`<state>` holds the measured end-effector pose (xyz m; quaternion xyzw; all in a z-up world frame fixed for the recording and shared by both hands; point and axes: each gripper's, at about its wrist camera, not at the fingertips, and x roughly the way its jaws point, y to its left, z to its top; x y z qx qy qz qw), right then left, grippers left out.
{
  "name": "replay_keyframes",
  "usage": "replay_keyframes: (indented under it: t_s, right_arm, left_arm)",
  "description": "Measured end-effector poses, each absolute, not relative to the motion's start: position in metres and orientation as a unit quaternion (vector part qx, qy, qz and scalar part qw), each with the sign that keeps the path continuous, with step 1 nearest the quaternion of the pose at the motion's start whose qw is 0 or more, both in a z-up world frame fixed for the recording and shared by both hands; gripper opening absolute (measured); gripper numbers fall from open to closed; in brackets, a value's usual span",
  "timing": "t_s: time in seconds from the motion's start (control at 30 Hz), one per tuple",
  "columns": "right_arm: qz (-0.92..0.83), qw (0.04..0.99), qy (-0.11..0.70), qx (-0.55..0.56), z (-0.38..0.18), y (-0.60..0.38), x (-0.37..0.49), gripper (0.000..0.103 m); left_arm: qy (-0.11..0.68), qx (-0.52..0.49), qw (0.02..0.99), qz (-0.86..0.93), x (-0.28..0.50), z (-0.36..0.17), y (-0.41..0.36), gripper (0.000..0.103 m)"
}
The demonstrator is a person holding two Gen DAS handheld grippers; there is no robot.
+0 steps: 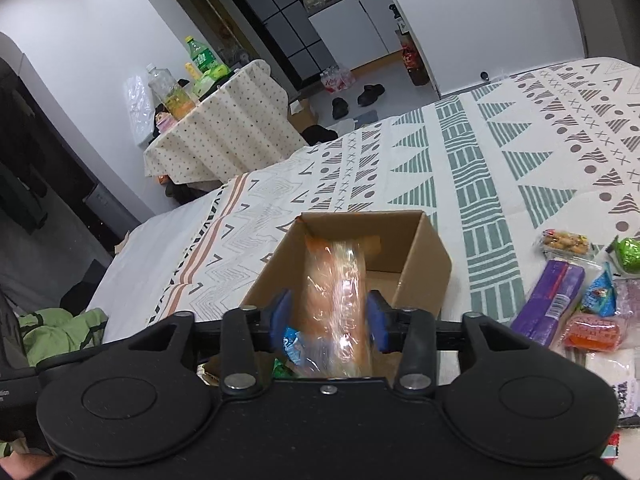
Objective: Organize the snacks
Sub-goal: 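Carry both snacks over the box and open both grippers to drop them, then move both grippers back toward the remaining snacks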
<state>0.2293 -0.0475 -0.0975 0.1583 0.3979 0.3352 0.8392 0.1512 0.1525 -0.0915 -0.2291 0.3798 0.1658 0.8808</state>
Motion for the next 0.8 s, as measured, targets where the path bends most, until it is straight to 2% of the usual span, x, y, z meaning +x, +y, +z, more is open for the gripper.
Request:
replay_keyframes:
  t_s: [0.17, 0.2, 0.3, 0.37, 0.57, 0.7, 0.8]
  right_arm:
    - [0.319, 0.847, 0.394, 0.160, -0.091, -0.072, 0.223, 0.062]
    - [0.315, 0.848, 0.396, 0.158, -0.090, -0.078, 0.221, 0.064]
    - [0.304, 0.852, 0.399, 0.148, -0.087, -0.095, 0.216, 0.075]
    - [0.301, 0.855, 0.398, 0.139, -0.084, -0.108, 0.212, 0.084]
    - [0.277, 0.868, 0.390, 0.131, -0.076, -0.142, 0.205, 0.095]
    - [0.262, 0.873, 0.390, 0.129, -0.077, -0.158, 0.202, 0.099]
    - [0.255, 0.876, 0.389, 0.128, -0.078, -0.170, 0.198, 0.102]
  left_arm:
    - [0.374, -0.215, 0.885, 0.172, 0.146, -0.085, 0.140, 0.084]
    - [0.376, -0.214, 0.885, 0.172, 0.146, -0.085, 0.137, 0.086]
    - [0.380, -0.211, 0.886, 0.164, 0.144, -0.083, 0.128, 0.088]
    - [0.387, -0.207, 0.883, 0.163, 0.143, -0.082, 0.121, 0.093]
    - [0.401, -0.208, 0.879, 0.155, 0.140, -0.079, 0.100, 0.094]
    - [0.402, -0.196, 0.882, 0.149, 0.139, -0.075, 0.082, 0.095]
    - [0.399, -0.191, 0.885, 0.146, 0.138, -0.072, 0.069, 0.100]
